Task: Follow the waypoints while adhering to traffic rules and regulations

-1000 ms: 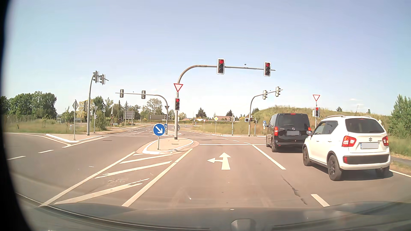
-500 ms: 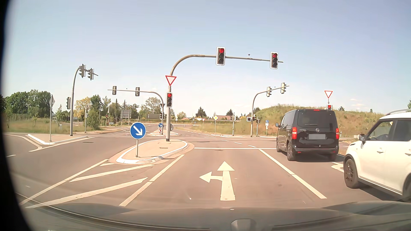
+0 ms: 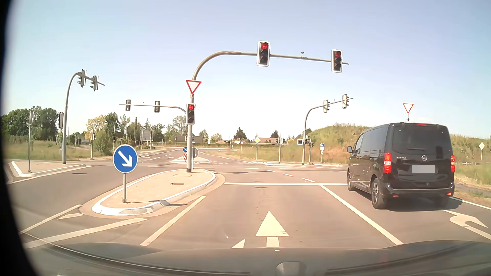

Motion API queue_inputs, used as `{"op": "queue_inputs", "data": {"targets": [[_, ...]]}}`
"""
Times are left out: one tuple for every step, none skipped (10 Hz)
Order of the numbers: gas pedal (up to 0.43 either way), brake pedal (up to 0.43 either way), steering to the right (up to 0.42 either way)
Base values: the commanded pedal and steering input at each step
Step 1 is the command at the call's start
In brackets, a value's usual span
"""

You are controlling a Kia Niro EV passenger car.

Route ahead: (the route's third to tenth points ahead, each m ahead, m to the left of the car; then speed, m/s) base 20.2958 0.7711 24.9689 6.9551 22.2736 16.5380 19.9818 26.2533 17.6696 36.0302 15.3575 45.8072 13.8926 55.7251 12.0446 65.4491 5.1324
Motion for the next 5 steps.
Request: {"op": "queue_inputs", "data": {"targets": [[0.0,0.28,0.004],[0.0,0.28,0.003],[0.0,0.274,0.003],[0.0,0.274,0.003],[0.0,0.274,0.002]]}}
